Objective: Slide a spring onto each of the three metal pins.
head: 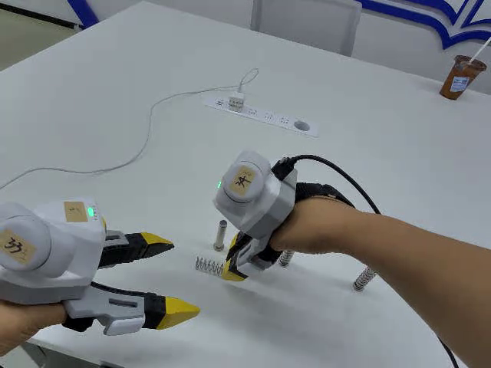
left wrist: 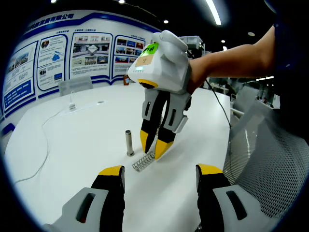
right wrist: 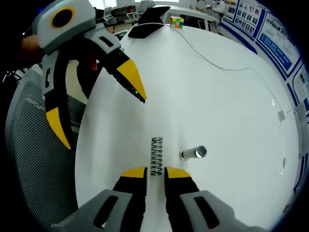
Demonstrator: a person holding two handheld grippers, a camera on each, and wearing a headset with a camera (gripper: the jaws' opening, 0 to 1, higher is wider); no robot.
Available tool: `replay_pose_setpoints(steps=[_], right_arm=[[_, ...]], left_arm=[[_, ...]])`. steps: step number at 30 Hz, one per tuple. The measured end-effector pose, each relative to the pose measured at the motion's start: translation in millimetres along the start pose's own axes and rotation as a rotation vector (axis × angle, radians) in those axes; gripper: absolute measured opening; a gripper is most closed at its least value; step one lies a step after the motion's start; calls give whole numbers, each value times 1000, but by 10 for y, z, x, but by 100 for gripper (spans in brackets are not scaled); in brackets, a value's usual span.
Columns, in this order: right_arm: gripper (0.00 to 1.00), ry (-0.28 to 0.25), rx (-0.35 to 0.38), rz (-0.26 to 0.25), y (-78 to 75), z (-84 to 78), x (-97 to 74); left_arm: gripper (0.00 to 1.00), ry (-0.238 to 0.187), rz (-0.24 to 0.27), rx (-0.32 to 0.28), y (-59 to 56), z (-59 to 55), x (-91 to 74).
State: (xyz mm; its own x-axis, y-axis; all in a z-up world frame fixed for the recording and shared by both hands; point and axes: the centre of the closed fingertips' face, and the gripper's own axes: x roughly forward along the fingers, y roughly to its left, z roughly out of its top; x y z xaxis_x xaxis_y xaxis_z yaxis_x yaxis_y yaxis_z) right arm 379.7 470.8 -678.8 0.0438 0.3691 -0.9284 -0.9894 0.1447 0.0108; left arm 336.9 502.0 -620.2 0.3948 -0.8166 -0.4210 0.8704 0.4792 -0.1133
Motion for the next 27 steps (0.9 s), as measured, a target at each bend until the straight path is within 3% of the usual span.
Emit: replay_pose_setpoints(steps=[11, 27], right_arm=[[14, 13, -9, 0, 4, 7, 95], [12, 4, -23, 1, 16, 28, 89]], left_arm=[[61, 8, -4, -5, -8, -22, 7], [59, 15, -11, -3, -26, -26, 29]])
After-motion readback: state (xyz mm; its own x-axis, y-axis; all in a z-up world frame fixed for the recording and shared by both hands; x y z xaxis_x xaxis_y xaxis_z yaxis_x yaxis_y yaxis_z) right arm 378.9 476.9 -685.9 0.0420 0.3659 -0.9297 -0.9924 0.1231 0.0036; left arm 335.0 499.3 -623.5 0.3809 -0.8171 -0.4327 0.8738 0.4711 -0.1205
